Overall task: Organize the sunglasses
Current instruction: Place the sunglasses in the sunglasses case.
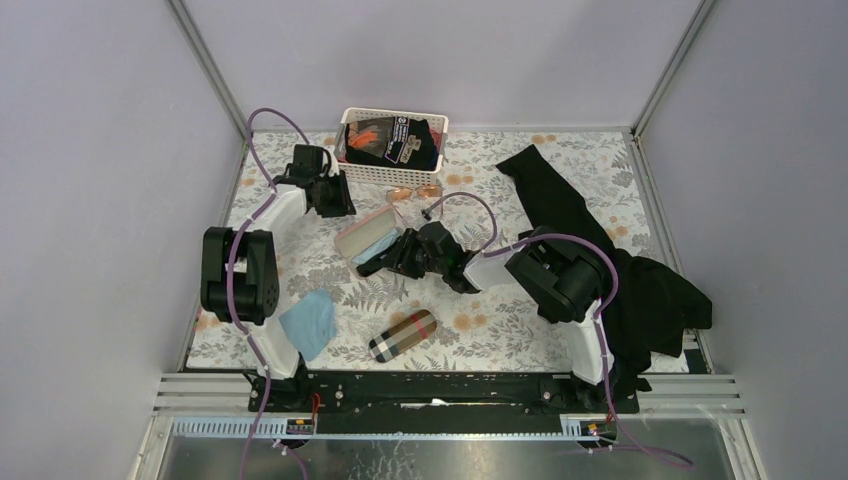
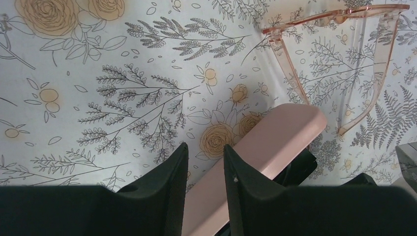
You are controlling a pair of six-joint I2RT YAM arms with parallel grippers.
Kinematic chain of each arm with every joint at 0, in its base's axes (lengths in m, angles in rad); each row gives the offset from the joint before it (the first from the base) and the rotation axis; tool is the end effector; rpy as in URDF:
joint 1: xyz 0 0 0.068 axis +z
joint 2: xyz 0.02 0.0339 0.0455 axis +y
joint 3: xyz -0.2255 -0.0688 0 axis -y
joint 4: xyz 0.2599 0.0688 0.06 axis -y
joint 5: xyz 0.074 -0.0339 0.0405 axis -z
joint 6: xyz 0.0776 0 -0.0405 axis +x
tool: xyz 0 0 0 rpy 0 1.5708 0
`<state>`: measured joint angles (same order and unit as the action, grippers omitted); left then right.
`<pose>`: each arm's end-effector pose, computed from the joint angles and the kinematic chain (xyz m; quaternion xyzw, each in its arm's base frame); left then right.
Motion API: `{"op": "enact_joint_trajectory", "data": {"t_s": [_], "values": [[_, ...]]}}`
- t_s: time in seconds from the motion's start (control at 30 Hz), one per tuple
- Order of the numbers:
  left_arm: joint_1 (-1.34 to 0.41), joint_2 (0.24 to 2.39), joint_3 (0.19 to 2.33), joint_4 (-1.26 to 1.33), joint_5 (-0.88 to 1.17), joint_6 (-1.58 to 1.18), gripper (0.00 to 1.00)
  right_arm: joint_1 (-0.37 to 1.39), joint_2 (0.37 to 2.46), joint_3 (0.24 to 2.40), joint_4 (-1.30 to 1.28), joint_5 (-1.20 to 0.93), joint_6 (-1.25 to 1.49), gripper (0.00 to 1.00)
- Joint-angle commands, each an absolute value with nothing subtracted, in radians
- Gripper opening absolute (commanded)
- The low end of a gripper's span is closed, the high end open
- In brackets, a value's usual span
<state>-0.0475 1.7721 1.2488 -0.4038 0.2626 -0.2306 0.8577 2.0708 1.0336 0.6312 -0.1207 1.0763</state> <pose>0.4082 -0.0396 0.1374 -0.0447 0.9403 -0.1665 0.2934 0.2878 0.3470 0.0585 0.0580 0.8323 0.4806 0.2703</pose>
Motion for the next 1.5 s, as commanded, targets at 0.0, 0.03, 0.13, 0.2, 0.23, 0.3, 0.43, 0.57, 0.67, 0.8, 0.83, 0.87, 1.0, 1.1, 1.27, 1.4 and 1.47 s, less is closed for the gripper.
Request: {"op": "enact_joint_trajectory", "data": {"t_s": [0.0, 0.03, 0.13, 0.2, 0.23, 0.3, 0.43, 0.57, 0.67, 0.8, 0.83, 0.87, 1.0, 1.1, 1.27, 1.4, 1.47], "values": [[-0.044, 1.798, 1.236, -0.362, 0.291, -0.236, 0.36, 0.868, 2.082, 1.082, 0.676, -0.100, 1.084, 0.41], [-0.044, 1.800, 1.237, -0.362, 0.296, -0.236, 0.36, 0.868, 2.082, 1.085, 0.675, -0.100, 1.081, 0.41], [-0.046, 1.809, 1.235, -0.363, 0.303, -0.235, 0.36, 0.867, 2.087, 1.098, 0.672, -0.101, 1.075, 0.41], [-0.047, 1.812, 1.236, -0.363, 0.307, -0.235, 0.36, 0.867, 2.088, 1.107, 0.670, -0.103, 1.074, 0.41], [-0.048, 1.813, 1.235, -0.364, 0.309, -0.234, 0.36, 0.868, 2.087, 1.110, 0.671, -0.101, 1.072, 0.41], [-0.052, 1.817, 1.235, -0.362, 0.311, -0.233, 0.36, 0.868, 2.087, 1.117, 0.670, -0.098, 1.063, 0.41], [-0.057, 1.824, 1.236, -0.364, 0.314, -0.229, 0.36, 0.867, 2.094, 1.139, 0.657, -0.097, 1.053, 0.41], [-0.064, 1.827, 1.235, -0.368, 0.316, -0.220, 0.36, 0.868, 2.110, 1.172, 0.643, -0.103, 1.047, 0.42], [-0.070, 1.831, 1.234, -0.371, 0.316, -0.216, 0.36, 0.866, 2.115, 1.194, 0.632, -0.101, 1.037, 0.42], [-0.078, 1.836, 1.235, -0.374, 0.319, -0.214, 0.36, 0.865, 2.132, 1.236, 0.606, -0.100, 1.019, 0.42], [-0.079, 1.837, 1.234, -0.374, 0.319, -0.213, 0.36, 0.864, 2.138, 1.253, 0.593, -0.101, 1.010, 0.43], [-0.082, 1.836, 1.235, -0.376, 0.319, -0.212, 0.36, 0.864, 2.144, 1.270, 0.579, -0.104, 1.003, 0.43], [-0.086, 1.837, 1.234, -0.377, 0.319, -0.210, 0.36, 0.863, 2.154, 1.309, 0.540, -0.115, 0.978, 0.43], [-0.086, 1.834, 1.233, -0.377, 0.320, -0.210, 0.36, 0.863, 2.128, 1.279, 0.539, -0.104, 0.964, 0.43], [-0.090, 1.843, 1.236, -0.378, 0.332, -0.213, 0.36, 0.864, 2.030, 1.188, 0.552, -0.035, 0.963, 0.44], [-0.099, 1.852, 1.230, -0.389, 0.332, -0.213, 0.35, 0.863, 1.988, 1.138, 0.543, 0.006, 1.002, 0.45], [-0.104, 1.848, 1.221, -0.395, 0.330, -0.215, 0.35, 0.863, 1.981, 1.129, 0.529, 0.029, 1.029, 0.46]]}}
